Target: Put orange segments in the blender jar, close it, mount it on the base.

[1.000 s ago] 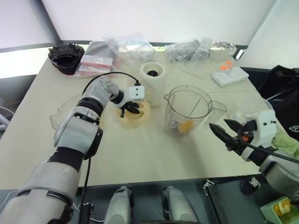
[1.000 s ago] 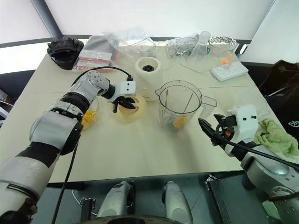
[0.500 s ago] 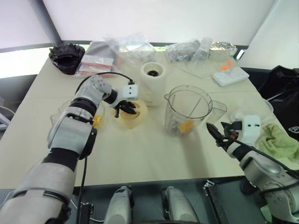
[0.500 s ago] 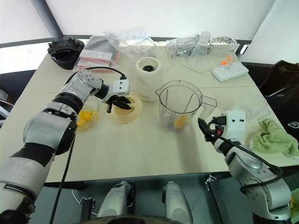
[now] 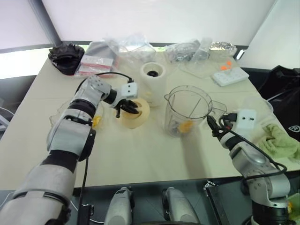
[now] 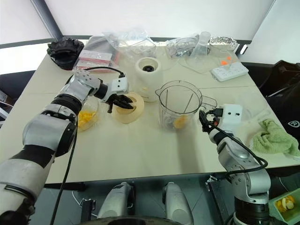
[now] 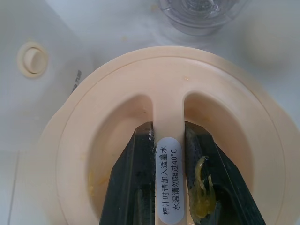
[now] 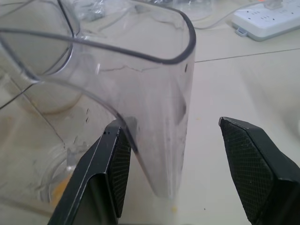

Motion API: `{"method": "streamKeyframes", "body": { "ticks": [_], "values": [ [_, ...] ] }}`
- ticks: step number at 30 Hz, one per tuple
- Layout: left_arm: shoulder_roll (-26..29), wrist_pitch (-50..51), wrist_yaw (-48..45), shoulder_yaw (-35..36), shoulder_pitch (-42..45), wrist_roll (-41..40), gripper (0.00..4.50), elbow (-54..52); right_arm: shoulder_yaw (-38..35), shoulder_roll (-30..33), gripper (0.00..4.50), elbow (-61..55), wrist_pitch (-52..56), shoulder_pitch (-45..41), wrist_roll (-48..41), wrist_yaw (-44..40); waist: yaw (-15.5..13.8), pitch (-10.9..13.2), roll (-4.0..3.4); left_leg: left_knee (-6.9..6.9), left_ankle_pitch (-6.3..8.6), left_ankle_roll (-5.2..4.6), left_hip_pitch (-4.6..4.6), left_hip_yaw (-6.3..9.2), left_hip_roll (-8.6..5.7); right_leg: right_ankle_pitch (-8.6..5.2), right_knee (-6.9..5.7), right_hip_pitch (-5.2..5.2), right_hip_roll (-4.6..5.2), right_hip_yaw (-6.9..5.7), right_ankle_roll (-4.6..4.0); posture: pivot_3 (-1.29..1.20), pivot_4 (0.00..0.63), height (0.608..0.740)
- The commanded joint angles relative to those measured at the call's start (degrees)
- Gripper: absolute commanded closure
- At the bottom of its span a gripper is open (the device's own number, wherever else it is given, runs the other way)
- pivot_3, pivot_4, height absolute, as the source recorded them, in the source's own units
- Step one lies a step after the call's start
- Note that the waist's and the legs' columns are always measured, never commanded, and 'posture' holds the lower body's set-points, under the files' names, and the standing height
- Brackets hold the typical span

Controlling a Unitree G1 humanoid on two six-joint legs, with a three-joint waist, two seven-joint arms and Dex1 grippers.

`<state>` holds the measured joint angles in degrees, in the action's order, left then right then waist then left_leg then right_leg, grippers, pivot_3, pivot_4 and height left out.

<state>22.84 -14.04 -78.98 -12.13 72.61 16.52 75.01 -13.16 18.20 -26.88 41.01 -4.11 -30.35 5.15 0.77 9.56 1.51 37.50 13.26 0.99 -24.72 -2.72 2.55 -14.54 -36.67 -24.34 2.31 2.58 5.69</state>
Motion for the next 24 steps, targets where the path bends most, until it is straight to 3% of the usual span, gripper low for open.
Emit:
{"method": "streamKeyframes", "body": {
  "ticks": [1,4,6,7,15,24],
  "values": [
    [1.85,-0.9,-1.42,1.68,1.81,-2.31,4.17,-2.42,0.11,-2.12,1.51,0.48,-2.41,-1.71,2.51,1.05,0.01,0.0,0.0,0.02,0.0,0.0,0.01,0.0,0.0,0.0,-0.08,-0.02,0.0,0.0,0.01,0.0,0.15,0.74],
    [2.98,-0.58,-2.9,2.4,3.32,-3.54,4.17,-3.13,0.26,-3.76,2.28,1.12,-2.91,-2.6,3.78,1.3,-0.03,0.0,0.0,0.15,0.0,0.0,0.01,0.01,0.0,-0.02,-0.39,-0.1,0.0,0.0,0.03,0.0,0.15,0.74],
    [3.56,0.7,-4.64,3.43,5.06,-5.01,4.17,-3.56,0.71,-4.51,3.36,1.29,-3.26,-2.69,4.68,1.12,-0.15,0.01,0.0,0.2,0.0,0.0,0.01,0.03,0.0,-0.03,-0.45,-0.11,0.0,-0.01,0.04,0.0,0.15,0.74],
    [3.91,1.22,-5.82,3.89,6.12,-5.59,4.17,-3.77,0.94,-4.91,3.57,1.41,-3.51,-2.66,5.15,1.07,-0.07,0.01,0.0,0.25,0.0,0.0,-0.02,0.05,0.0,-0.03,-0.46,-0.11,0.0,-0.02,0.04,0.0,0.15,0.74],
    [5.01,0.59,-9.21,3.51,12.92,-5.89,4.17,-3.8,2.97,-7.2,3.56,0.7,-2.81,-3.76,6.22,-1.01,0.35,0.01,-0.01,0.41,0.0,0.0,-0.07,0.03,0.01,-0.04,-0.53,-0.12,-0.01,0.01,0.03,0.0,0.15,0.74],
    [1.38,0.66,-10.2,4.89,23.89,-7.11,4.17,-1.82,9.33,-6.43,3.56,-1.06,-0.51,-6.7,8.45,-4.4,0.17,0.04,-0.01,0.43,0.0,0.0,-0.26,0.11,0.2,-0.03,-0.54,-0.3,-0.28,0.04,0.03,0.0,0.15,0.74]
  ]
}}
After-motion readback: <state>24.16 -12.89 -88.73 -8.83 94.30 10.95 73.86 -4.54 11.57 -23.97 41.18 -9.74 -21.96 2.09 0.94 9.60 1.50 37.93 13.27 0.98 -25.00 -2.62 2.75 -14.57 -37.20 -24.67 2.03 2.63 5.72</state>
